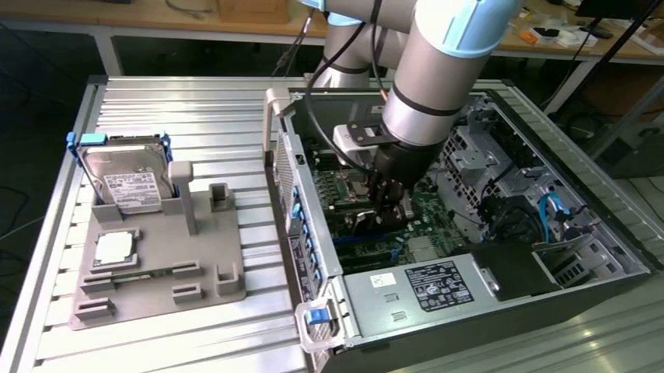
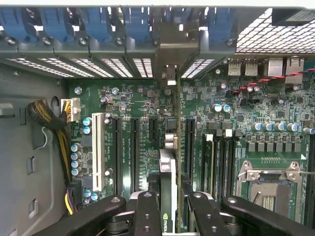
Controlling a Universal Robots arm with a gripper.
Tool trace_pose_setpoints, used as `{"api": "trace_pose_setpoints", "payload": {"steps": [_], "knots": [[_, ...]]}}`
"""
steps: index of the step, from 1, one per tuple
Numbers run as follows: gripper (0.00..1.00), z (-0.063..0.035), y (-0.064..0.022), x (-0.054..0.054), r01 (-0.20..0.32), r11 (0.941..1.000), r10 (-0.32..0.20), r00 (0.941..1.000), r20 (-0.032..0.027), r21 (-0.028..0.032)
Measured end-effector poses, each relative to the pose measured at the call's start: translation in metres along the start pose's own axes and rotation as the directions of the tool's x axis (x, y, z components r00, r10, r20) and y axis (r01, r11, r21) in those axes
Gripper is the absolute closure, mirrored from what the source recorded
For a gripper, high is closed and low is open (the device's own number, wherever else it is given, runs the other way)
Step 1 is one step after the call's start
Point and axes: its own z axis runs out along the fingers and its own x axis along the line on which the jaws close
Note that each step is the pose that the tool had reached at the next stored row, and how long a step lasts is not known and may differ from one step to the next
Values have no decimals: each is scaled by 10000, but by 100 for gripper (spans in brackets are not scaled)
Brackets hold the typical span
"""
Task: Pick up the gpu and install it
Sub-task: 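Insert the gpu into the slot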
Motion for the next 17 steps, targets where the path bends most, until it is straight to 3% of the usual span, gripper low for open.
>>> {"api": "trace_pose_setpoints", "payload": {"steps": [15, 17], "knots": [[73, 40, 11, -1, 0, 10000, 0, 10000, 19, -1], [73, 42, 12, -3, -2, 10000, 2, 10000, 62, 1]]}}
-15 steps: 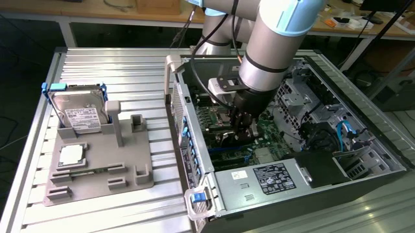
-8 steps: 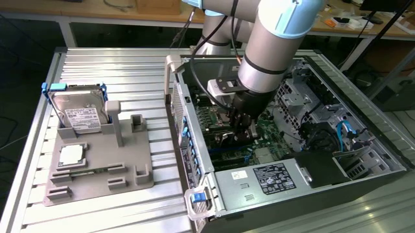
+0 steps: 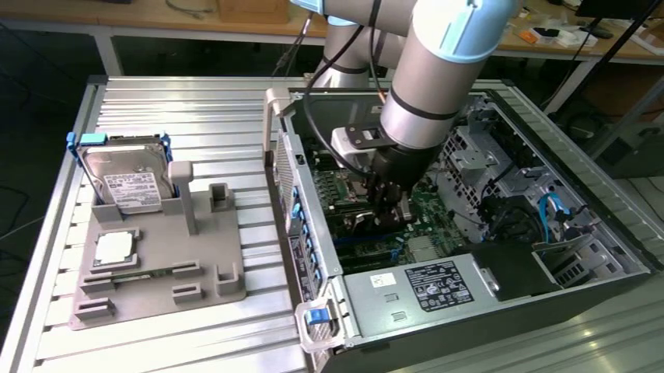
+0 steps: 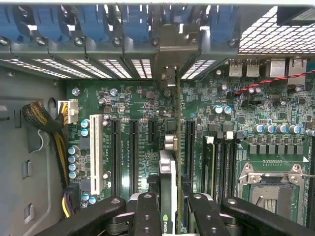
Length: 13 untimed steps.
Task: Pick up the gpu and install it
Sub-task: 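Insert the gpu into the slot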
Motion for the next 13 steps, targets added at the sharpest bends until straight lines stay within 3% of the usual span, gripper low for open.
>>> {"api": "trace_pose_setpoints", "payload": {"steps": [5, 8, 13], "knots": [[73, 6, -1, -4, 1, 10000, -1, 9999, 168, 2], [73, 13, -1, -7, 2, 10000, -2, 9994, 333, 7], [73, 12, -1, -2, 0, 10000, -1, 9994, 351, 4]]}}
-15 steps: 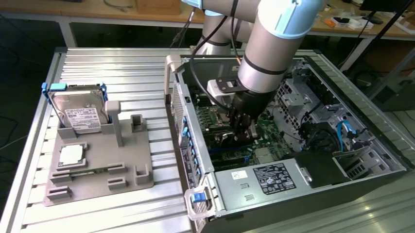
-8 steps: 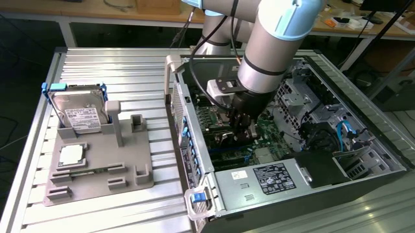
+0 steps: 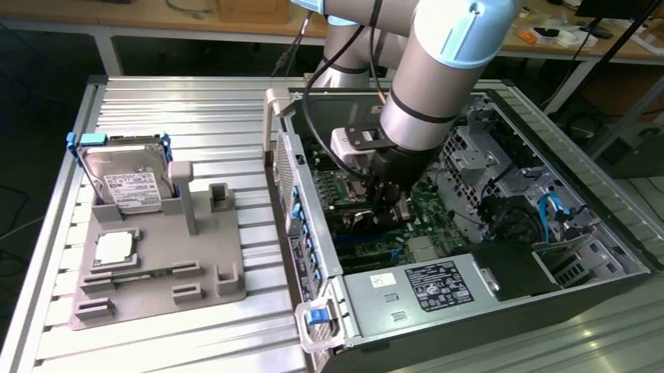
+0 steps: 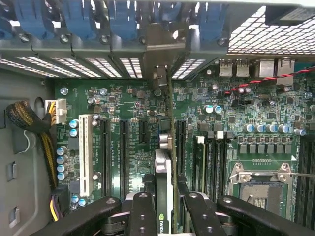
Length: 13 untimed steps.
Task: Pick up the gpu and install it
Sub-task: 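Insert the gpu into the slot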
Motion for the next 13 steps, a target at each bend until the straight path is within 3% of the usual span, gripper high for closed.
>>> {"api": "trace_pose_setpoints", "payload": {"steps": [10, 13], "knots": [[73, -64, 0, 0, 0, 10000, 0, 10000, 0, 1], [73, -64, 8, 11, 1, 10000, -1, 10000, 25, 1]]}}
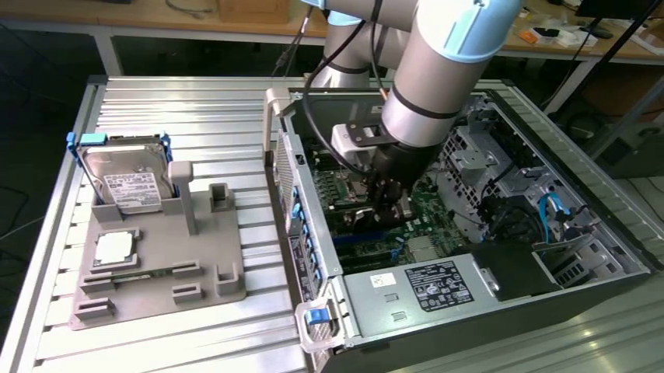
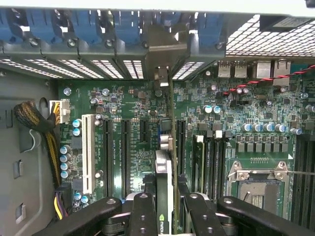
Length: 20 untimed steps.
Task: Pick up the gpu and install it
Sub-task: 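Insert the gpu into the slot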
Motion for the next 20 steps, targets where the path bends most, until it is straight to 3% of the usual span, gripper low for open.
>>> {"api": "trace_pose_setpoints", "payload": {"steps": [20], "knots": [[73, 8, 19, 41, -377, 9993, 377, 9993, 12, 13]]}}
